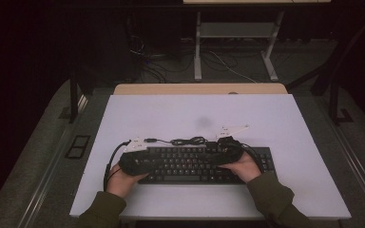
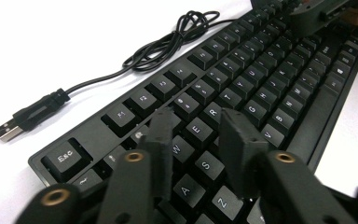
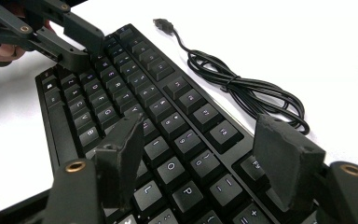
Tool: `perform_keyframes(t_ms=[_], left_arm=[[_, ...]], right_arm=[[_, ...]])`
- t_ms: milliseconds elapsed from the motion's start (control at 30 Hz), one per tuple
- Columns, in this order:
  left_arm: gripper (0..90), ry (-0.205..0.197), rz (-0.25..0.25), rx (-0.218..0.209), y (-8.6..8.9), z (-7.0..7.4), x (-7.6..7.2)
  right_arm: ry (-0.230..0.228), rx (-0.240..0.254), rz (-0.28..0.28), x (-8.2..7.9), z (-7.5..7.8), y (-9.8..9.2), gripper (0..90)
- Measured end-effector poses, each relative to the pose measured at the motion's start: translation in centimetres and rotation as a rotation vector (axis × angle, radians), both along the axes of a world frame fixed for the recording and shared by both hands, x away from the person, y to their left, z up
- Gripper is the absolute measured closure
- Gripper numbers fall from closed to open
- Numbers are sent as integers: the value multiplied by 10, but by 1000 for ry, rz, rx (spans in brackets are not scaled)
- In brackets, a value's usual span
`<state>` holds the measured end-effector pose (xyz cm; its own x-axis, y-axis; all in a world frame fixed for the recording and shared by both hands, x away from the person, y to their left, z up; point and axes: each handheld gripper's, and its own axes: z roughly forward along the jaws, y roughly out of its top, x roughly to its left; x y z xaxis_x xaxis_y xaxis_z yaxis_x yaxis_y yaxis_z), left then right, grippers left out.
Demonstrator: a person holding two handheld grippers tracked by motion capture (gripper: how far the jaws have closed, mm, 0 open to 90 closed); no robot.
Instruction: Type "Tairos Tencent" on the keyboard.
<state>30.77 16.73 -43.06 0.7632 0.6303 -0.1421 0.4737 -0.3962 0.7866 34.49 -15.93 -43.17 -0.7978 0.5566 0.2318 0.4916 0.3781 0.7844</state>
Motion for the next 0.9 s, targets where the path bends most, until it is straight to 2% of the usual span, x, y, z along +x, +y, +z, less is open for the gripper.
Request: perform_keyframes(t_ms=[300,900], left_arm=[[890,18,-24,10,-1,2,-1],[892,56,-49,32,-5,-4,1]], right_arm=[[-1,-2,-2,0,0,0,333],[-1,0,-4,0,0,-1,332]])
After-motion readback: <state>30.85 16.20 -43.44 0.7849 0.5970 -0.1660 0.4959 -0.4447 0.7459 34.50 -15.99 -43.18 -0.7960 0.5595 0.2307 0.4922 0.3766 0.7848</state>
